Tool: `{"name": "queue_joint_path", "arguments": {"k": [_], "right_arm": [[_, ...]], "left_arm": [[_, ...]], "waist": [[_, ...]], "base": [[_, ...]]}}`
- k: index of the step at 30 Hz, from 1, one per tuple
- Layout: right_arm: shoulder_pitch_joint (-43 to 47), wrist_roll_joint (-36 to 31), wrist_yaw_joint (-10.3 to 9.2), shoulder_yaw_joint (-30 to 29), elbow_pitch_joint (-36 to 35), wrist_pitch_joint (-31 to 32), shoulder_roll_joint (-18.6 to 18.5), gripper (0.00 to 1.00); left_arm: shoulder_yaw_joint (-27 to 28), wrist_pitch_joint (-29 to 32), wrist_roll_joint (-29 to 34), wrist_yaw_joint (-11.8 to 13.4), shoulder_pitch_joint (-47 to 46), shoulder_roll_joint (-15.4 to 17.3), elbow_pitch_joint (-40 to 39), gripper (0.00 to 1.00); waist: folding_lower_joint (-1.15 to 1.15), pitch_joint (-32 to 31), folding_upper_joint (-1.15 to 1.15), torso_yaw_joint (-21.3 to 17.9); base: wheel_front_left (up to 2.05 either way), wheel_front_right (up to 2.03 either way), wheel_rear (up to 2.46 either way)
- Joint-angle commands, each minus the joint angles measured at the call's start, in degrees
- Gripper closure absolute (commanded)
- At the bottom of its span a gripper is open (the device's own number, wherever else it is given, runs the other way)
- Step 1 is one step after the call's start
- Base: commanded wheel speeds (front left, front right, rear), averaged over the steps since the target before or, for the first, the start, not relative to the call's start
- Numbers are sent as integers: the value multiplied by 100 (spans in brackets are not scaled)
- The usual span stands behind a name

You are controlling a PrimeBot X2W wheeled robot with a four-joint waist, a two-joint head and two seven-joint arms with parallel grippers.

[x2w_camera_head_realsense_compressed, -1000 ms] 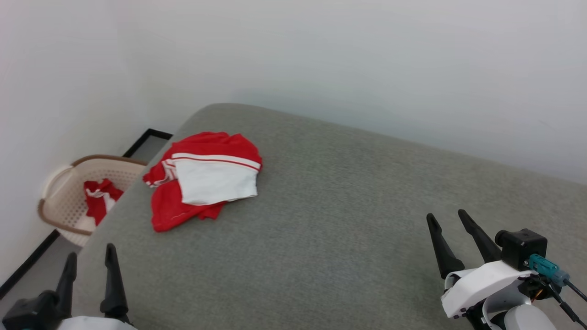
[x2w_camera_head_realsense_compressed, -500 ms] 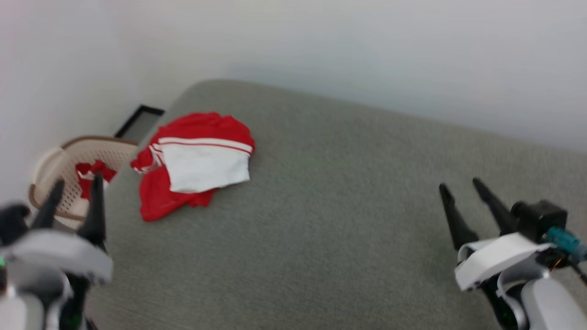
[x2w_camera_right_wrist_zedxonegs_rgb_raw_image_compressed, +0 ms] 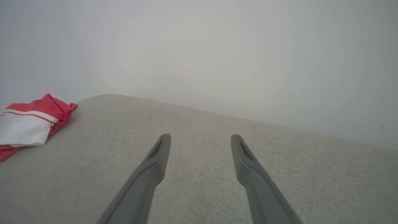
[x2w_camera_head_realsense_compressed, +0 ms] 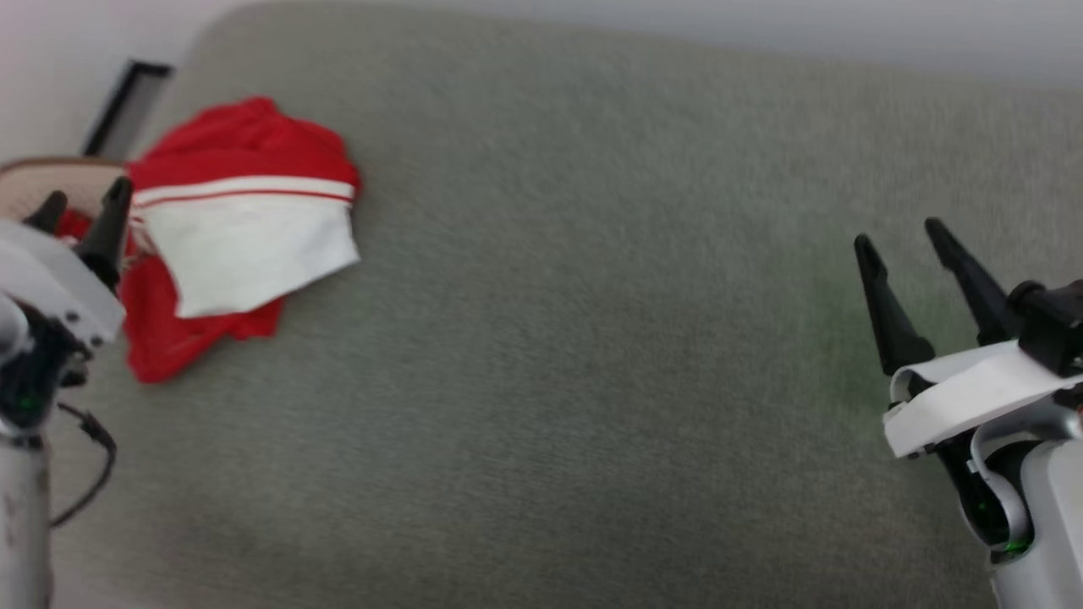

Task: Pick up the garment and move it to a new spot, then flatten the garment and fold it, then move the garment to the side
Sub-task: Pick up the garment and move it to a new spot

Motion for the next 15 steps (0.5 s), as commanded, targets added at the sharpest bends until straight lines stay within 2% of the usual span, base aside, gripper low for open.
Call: {"name": "queue_joint_path", "arguments": {"k": [1,6,10,15], "right_arm": [[-102,-2,-8,-35,-70,26,-36,0],[-184,-17,-8,-68,-289,115,-95,0],[-255,-16,-8,-96,-449,176,-144,0],[-220,-41,-8,-132,-552,244,-165,0]], "left_arm": [[-68,162,4,14,-197,65,200,0],[-220,664,-69,23,-730,146,981,0],[-357,815,-4,-8,-1045,191,1664,0],[-630,894,55,-127,-1389,39,2559,0]], "waist": [[0,788,0,-489],[0,1172,0,-586],[0,1392,0,-635],[0,1487,0,-620]], "base": [[0,0,0],[0,0,0],[0,0,0],[0,0,0]]}}
